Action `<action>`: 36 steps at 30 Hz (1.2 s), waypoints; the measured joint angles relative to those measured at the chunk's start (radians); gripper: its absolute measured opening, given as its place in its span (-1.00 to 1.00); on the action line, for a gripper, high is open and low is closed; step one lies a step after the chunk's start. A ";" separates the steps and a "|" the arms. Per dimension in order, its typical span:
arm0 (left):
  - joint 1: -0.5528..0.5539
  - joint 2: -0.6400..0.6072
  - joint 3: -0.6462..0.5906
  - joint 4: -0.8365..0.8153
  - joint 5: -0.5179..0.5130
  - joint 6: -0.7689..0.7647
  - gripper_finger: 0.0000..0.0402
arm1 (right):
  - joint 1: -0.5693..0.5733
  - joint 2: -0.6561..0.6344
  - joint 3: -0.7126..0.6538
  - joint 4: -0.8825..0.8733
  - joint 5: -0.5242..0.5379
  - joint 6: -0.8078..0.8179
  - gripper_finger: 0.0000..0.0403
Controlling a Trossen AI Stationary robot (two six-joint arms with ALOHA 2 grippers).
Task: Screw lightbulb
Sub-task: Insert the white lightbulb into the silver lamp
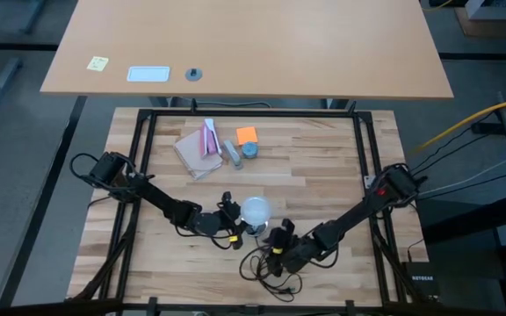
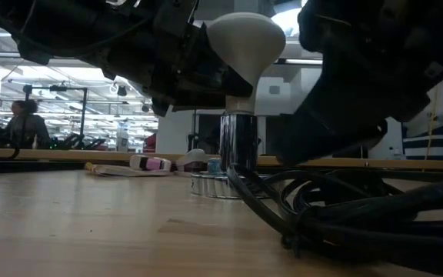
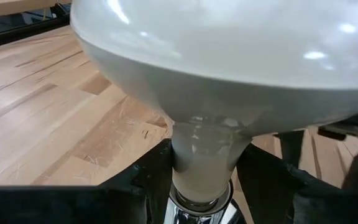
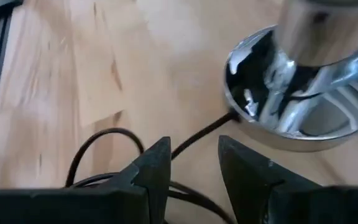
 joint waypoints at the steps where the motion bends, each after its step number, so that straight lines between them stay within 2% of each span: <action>1: 0.000 0.000 0.000 0.000 0.000 0.000 -0.21 | 0.000 0.007 0.011 -0.001 -0.012 0.000 -0.31; 7: 0.000 0.000 0.000 0.001 0.000 0.003 -0.21 | -0.002 0.054 0.104 -0.031 -0.021 0.002 -0.31; 14: 0.000 0.000 0.000 -0.001 0.001 0.006 -0.21 | -0.002 0.088 0.200 -0.245 -0.022 0.057 -0.31; 22: 0.000 0.000 0.000 -0.001 0.002 0.032 -0.21 | -0.002 0.090 0.250 -0.395 0.009 0.075 -0.31; 36: 0.000 0.000 0.000 0.000 0.002 0.037 -0.21 | -0.001 0.114 0.251 -0.378 -0.045 0.134 -0.31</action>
